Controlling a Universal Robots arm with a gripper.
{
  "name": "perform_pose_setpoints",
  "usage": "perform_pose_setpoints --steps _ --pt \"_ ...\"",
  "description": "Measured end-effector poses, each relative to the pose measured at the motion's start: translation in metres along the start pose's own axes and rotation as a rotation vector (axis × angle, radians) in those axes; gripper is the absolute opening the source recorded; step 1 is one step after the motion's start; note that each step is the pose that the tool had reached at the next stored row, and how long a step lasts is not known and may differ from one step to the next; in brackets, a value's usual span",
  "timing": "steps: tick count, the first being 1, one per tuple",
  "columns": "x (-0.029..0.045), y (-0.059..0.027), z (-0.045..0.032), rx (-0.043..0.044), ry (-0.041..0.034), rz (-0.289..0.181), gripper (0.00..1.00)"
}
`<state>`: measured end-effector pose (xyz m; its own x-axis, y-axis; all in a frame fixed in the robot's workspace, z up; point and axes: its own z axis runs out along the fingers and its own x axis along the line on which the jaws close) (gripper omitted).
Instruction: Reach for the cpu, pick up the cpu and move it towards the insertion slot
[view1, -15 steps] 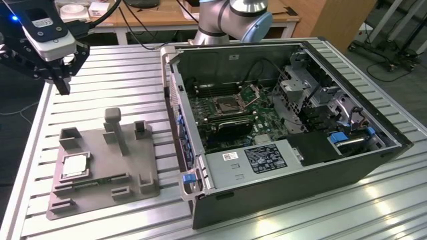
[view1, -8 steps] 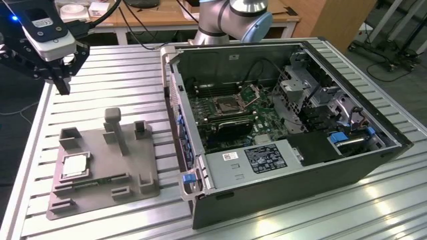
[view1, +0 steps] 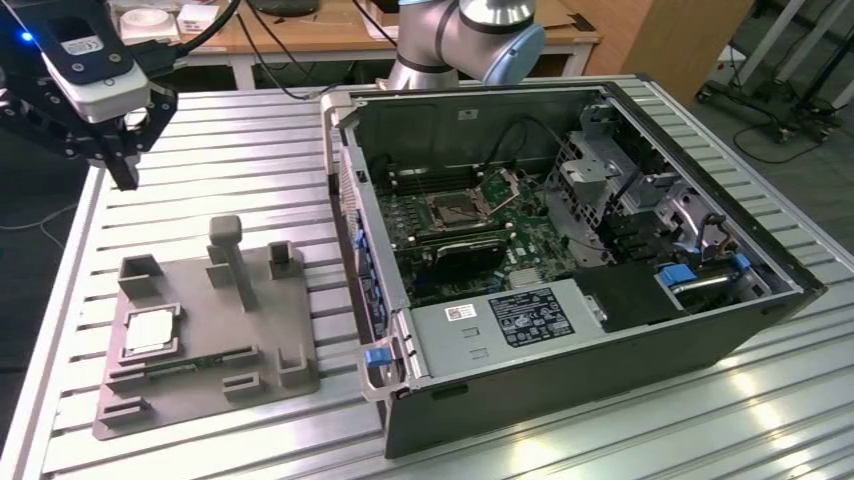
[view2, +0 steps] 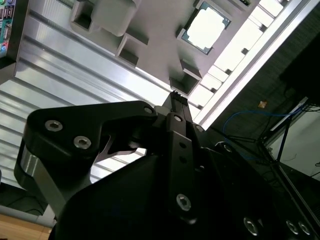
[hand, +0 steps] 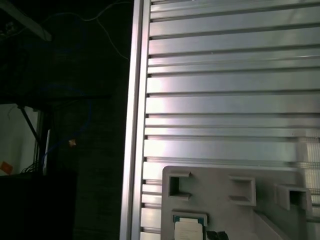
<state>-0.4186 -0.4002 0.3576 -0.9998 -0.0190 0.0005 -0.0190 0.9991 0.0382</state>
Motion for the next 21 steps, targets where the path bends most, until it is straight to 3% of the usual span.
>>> perform_pose_setpoints --steps 10,18,21 --pt "0.0122 -0.0011 0.0001 0.0000 0.0000 0.000 0.11" --pt "0.0191 -0.0137 0.0026 0.0001 0.0000 0.000 0.11" --pt "0.0196 -0.0145 0.0028 -0.0001 -0.0001 0.000 0.11"
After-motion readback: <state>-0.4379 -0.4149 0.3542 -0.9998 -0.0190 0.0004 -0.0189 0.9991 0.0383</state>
